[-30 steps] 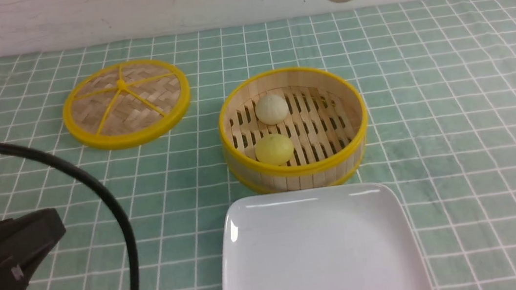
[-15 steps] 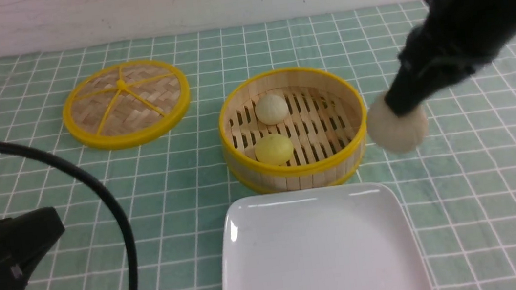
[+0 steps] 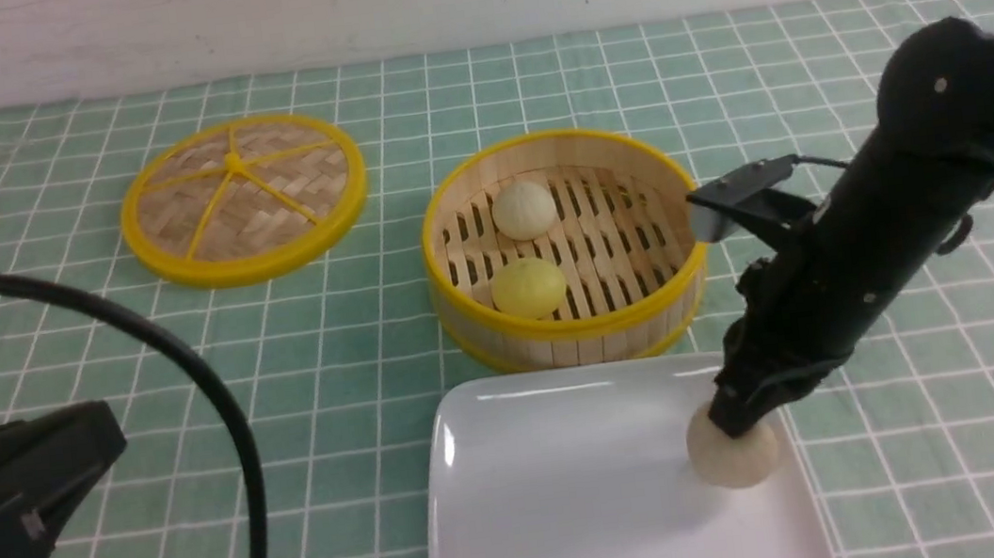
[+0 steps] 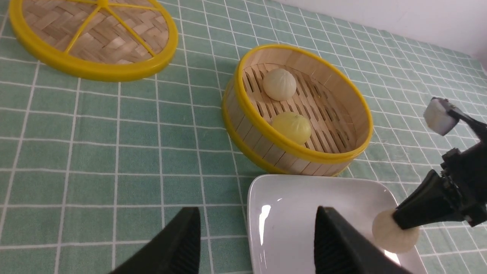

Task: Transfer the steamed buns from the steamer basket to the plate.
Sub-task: Use the right arm to put the steamed stuffed bun into the plate, then use the left arm to grab the steamed stuffed bun that is closest to it

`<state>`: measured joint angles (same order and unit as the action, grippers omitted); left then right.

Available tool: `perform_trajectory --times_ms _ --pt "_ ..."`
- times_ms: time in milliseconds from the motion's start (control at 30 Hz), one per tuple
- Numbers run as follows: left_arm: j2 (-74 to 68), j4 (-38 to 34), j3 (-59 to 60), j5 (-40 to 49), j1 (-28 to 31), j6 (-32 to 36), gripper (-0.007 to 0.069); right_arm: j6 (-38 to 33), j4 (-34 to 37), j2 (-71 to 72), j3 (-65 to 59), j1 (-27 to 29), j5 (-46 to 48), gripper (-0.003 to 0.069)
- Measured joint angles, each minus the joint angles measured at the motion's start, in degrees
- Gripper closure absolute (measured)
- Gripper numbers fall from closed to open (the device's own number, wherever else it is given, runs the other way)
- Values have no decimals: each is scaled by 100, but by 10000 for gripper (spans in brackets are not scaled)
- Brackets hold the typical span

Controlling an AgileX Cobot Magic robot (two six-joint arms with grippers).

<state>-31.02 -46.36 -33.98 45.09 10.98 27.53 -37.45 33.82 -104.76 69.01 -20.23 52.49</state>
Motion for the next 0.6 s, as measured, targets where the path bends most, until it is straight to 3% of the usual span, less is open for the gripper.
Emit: perform_trajectory --times_ms 267,400,467,600 --pt "0 0 0 94 0 0 204 -426 111 -112 0 0 -82 635" --pt "0 0 0 106 0 0 204 -427 71 -73 138 0 22 583" --pt "0 0 0 111 0 0 204 -411 44 -45 278 0 149 522" --pt "0 0 0 111 0 0 204 -162 -13 -9 641 0 449 320"
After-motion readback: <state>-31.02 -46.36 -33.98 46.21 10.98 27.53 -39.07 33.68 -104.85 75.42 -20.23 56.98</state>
